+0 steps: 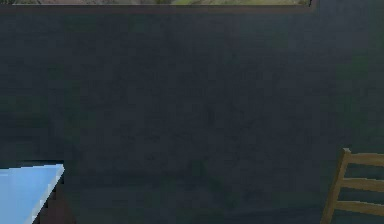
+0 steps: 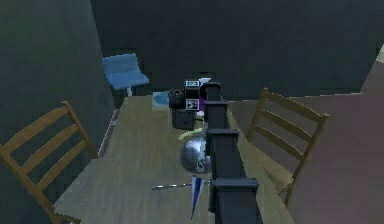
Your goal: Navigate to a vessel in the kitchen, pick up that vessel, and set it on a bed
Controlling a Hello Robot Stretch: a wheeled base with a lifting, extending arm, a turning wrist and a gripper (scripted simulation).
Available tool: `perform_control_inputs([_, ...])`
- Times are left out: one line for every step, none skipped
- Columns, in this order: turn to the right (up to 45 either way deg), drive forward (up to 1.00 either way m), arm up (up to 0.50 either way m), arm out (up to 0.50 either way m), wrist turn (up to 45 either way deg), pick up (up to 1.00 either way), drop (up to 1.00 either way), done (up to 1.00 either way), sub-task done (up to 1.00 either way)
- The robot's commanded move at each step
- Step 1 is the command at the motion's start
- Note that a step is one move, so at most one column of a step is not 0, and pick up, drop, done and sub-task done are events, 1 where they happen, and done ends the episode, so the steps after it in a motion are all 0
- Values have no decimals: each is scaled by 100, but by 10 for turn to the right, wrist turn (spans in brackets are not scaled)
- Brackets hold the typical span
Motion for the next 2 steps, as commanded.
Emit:
perform_control_inputs([0,0,-30,0,0,0,0,0,0])
perform_control_inputs([0,0,0,0,0,100,0,0,0])
